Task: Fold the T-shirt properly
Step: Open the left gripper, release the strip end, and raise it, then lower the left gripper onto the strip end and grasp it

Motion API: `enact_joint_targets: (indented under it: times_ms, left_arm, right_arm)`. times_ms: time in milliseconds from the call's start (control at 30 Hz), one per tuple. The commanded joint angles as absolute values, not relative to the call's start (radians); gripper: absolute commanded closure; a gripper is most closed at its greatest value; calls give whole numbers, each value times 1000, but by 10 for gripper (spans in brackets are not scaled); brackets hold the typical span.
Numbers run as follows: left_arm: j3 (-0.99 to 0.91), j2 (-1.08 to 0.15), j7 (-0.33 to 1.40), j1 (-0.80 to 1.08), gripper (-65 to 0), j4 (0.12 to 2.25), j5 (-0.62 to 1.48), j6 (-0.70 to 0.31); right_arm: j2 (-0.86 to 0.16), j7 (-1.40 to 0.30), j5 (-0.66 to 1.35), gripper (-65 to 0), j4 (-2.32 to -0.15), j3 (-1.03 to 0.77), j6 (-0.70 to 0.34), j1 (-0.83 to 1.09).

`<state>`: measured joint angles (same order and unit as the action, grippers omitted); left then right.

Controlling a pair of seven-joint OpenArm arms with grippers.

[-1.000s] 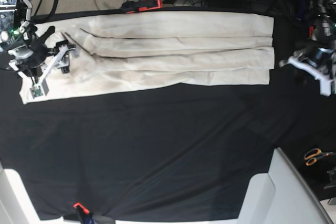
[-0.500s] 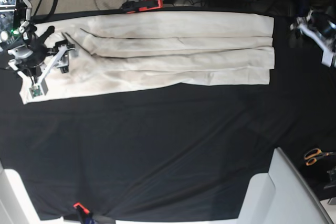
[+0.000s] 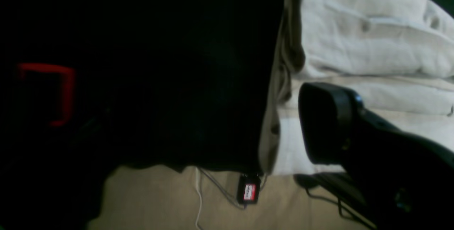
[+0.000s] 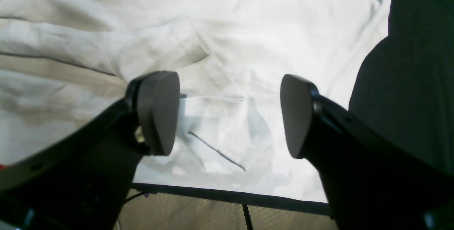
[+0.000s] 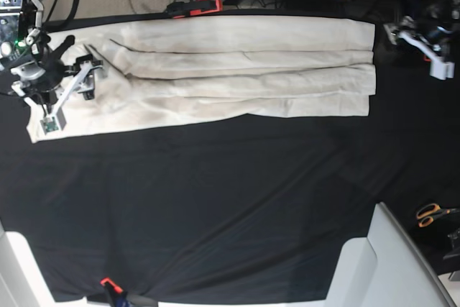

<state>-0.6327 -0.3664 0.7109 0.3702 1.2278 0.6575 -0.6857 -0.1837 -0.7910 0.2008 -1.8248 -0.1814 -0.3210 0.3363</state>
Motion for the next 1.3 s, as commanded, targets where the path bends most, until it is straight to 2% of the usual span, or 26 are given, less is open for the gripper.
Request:
enact_joint_targets:
  times_ms: [0,300,467,767,1000,1267]
  left_arm:
    - [-615,-381,679,371,-622,1237,677,-698]
    - [-561,-344,641,338,-622,1233,677,-698]
    - [-561,-346,639,312,-622,1228,676,-698]
    - [-552,-328,641,245,-617,1087,676,-698]
    - [-550,-308,644,254,-471,1090,676,-698]
    - [-538,-292,645,272,-464,1081,674,-698]
  right_arm:
    - [-194,-776,200,-419,-1837,-185,-320,332]
    - [-203,-776,200,-419,-1837,-68,-320,334]
    - [-200,-776,200,-419,-1836,-68,-315,331]
    - [-202,-776,200,-419,-1836,-70,-312,331]
    - [-202,-776,200,-419,-1836,-70,-312,326]
    - [-199,-776,200,-419,-1836,-70,-312,326]
